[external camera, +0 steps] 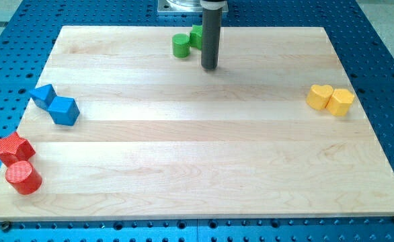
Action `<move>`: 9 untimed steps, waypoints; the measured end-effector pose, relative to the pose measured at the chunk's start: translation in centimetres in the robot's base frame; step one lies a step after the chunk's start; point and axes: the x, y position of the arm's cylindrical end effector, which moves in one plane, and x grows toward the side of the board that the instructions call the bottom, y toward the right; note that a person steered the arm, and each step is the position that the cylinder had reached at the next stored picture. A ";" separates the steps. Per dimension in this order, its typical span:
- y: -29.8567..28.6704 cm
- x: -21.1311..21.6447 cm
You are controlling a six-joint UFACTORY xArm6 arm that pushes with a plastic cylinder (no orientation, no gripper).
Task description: Move the green circle to the left of the green star
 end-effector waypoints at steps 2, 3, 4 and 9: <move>-6.4 -1.0; -8.4 -2.1; -9.0 -2.6; -5.5 -2.9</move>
